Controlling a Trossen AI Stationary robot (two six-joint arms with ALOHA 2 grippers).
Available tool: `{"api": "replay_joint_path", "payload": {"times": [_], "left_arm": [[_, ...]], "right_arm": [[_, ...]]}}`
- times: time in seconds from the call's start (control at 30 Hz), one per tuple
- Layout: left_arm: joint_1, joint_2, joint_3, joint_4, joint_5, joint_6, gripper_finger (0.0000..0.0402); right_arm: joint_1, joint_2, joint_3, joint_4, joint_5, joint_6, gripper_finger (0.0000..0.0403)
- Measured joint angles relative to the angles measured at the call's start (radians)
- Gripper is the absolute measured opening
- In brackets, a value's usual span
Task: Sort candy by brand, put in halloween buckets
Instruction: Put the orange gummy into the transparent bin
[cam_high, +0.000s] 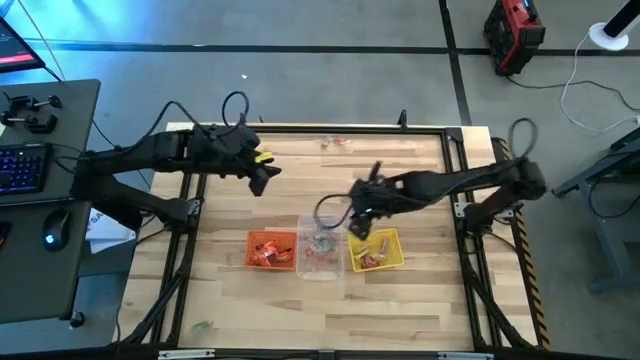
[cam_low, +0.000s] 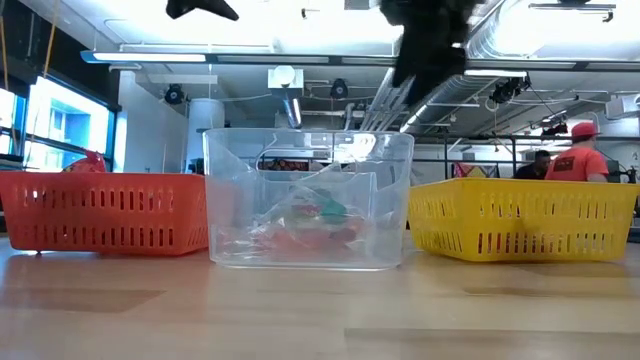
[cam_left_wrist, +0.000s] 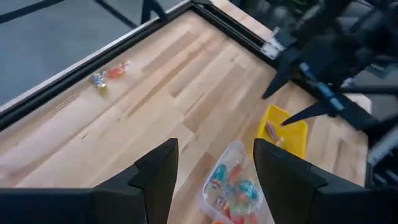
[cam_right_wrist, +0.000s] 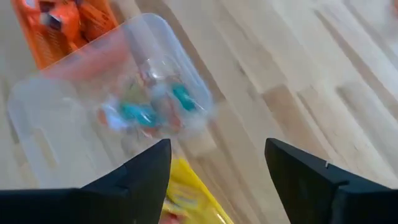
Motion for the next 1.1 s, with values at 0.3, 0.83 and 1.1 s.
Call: {"api": "replay_joint_path", "payload": {"times": [0.3, 0.83, 1.1], "left_arm": [[0.015, 0.300, 0.000, 0.024, 0.047, -0.090, 0.0200], [0.476, 0.906, 0.455, 0.219, 0.508, 0.579, 0.0200], [0.520, 1.151, 0.697, 0.131, 0.521, 0.967, 0.0200]], "right_arm": [[-0.022, -0.349, -0.398, 0.223, -0.037, 0.236, 0.0254], [-0.037, -0.460, -0.689, 0.567, 0.012, 0.547, 0.0254], [-0.089, -0.461, -0.689, 0.621, 0.015, 0.587, 0.0254]]}}
